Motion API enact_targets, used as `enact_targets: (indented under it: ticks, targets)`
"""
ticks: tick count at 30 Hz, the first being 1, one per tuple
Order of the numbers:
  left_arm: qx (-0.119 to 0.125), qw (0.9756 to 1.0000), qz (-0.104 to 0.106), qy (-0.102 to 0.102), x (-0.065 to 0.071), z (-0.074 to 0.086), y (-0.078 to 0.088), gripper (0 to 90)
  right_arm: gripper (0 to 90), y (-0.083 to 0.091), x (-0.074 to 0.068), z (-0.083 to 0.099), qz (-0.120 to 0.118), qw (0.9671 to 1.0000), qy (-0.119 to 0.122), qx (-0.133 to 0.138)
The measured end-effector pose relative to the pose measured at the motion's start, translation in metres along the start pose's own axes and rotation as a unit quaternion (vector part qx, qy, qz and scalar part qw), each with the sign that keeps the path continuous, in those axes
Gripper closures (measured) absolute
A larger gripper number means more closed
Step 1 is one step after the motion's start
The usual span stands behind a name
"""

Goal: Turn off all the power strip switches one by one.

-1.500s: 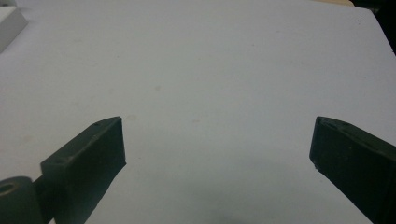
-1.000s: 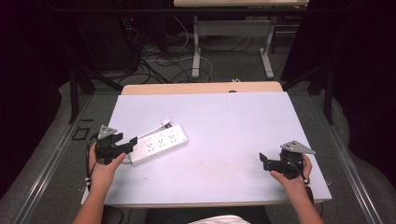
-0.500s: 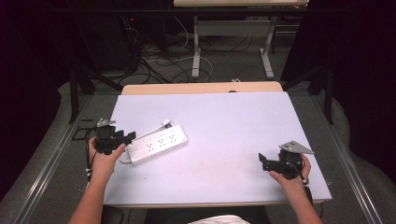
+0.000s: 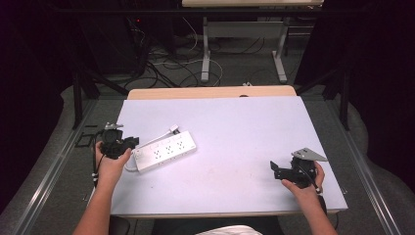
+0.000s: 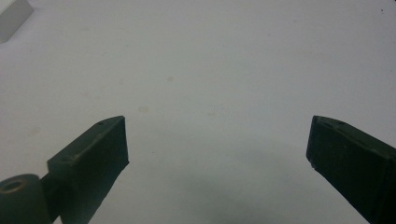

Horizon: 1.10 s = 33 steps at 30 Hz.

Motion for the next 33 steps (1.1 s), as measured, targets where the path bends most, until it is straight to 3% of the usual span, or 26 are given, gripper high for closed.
enact_targets:
  ticks: [3, 9, 23, 33]
  targets:
    - [0.0, 1.0, -0.002, 0.0, -0.002, 0.002, -0.003, 79.9, 5.1, 0.0, 0.0, 0.0, -0.001, 1.0, -0.002, 0.001]
    - [-0.026, 0.9996, 0.002, 0.006, -0.004, 0.009, -0.009, 89.0, 5.5, -0.001, 0.002, 0.0, -0.005, 1.0, -0.002, 0.0]
    - [-0.075, 0.9972, 0.001, -0.008, -0.003, 0.017, -0.015, 90.0, 6.2, -0.001, 0.002, 0.001, -0.009, 1.0, 0.001, -0.002]
    - [-0.085, 0.9963, -0.007, -0.013, 0.0, 0.019, -0.022, 90.0, 6.6, -0.001, 0.003, 0.001, -0.009, 0.9999, 0.002, -0.006]
Point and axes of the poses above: each handheld gripper's, and its own axes: y roughly backward along the jaws, z roughly out of its underside, x roughly to its right, the point moved 3 cm from there along -y, roughly forward along the jaws, and after that the axes turned 3 degrees about y, right-handed, at the moved point
